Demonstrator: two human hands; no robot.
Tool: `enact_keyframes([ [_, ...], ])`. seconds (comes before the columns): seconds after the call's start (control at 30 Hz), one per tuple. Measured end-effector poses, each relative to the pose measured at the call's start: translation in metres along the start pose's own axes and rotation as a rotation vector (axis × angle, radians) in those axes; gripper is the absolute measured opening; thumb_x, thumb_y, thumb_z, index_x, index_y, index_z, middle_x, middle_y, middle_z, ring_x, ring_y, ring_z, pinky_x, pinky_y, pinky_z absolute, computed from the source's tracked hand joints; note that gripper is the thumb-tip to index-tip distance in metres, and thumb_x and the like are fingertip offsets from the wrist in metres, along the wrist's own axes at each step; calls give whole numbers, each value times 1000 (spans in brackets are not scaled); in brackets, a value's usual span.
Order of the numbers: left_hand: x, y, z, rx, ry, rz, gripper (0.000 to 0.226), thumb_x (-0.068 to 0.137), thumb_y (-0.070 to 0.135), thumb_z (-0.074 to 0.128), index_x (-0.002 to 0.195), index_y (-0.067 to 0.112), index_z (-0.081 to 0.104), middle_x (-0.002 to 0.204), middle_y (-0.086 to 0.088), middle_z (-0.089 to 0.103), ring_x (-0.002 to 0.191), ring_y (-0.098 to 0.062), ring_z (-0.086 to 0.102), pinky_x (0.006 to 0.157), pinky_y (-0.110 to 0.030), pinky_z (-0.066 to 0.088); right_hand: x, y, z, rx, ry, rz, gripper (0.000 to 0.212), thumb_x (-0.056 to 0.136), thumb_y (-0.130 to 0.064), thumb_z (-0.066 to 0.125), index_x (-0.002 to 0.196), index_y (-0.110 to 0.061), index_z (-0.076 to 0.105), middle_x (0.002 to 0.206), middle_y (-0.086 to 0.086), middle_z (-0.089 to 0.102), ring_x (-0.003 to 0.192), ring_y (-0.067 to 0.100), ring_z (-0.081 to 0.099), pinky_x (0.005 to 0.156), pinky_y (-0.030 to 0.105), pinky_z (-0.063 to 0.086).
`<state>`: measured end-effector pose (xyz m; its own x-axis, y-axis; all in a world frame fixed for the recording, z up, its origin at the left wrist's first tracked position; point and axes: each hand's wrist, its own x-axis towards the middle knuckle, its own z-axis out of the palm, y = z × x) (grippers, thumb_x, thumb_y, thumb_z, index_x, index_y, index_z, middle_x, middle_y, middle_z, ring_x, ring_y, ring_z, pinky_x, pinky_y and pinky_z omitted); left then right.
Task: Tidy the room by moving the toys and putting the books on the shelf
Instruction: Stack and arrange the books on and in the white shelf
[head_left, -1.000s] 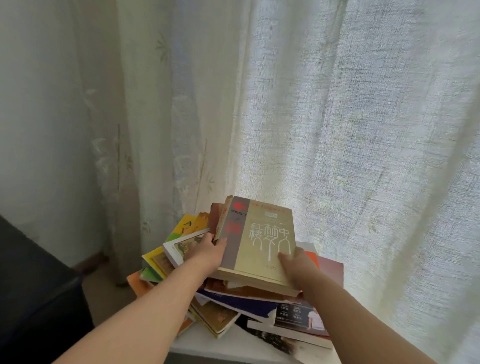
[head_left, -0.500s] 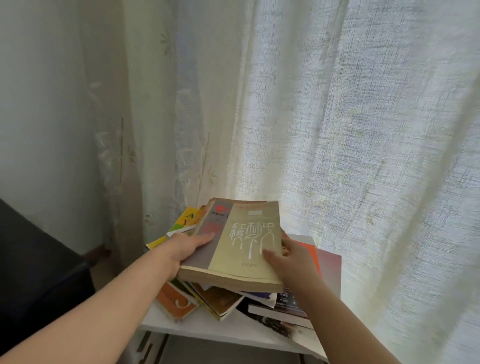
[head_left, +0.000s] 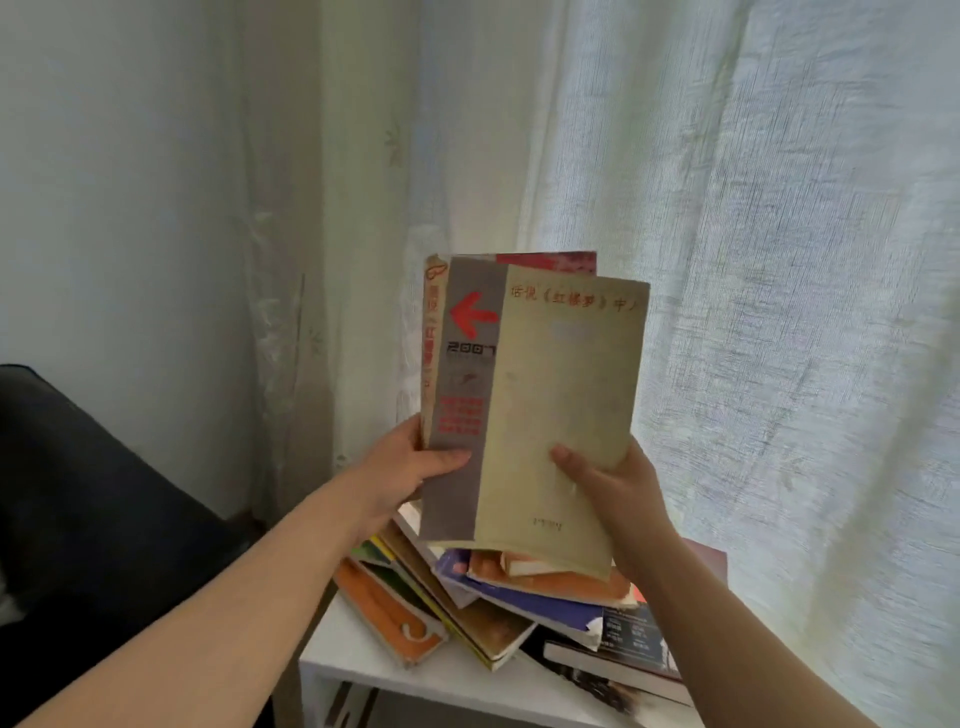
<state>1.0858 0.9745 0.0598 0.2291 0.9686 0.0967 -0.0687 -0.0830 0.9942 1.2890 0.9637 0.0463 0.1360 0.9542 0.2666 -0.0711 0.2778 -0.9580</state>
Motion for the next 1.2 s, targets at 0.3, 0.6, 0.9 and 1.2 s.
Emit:
enact_keyframes([
  [0.3,57,-8,33,-53,204,252,48,86,22,63,119,27,28,102,0,64,86,-6,64,68,-23,50,40,7,-18,-21,-9,0,44,75,-10,74,113,-12,52,100,6,72,85,22,72,65,34,59],
  [0.6,72,-51,30,248,108,85,38,79,33,70,112,28,53,108,13,62,105,-8,56,76,-17,44,38,42,-37,-69,-108,141,28,79,-8,70,104,-16,62,89,-4,73,77,8,71,58,20,56],
  [0.9,60,-31,41,165,207,194,32,84,22,67,105,28,45,99,12,61,87,-2,58,69,-16,48,32,31,-28,-8,49,-6,38,77,-5,72,107,-22,54,96,-2,69,82,14,68,59,22,57],
  [1.2,-2,-30,-11,1,185,-132,39,82,18,67,118,22,53,103,-7,67,95,-26,63,74,-38,51,-10,23,0,-129,-229,206,45,83,-14,68,122,-22,48,108,5,65,92,27,66,81,45,56],
])
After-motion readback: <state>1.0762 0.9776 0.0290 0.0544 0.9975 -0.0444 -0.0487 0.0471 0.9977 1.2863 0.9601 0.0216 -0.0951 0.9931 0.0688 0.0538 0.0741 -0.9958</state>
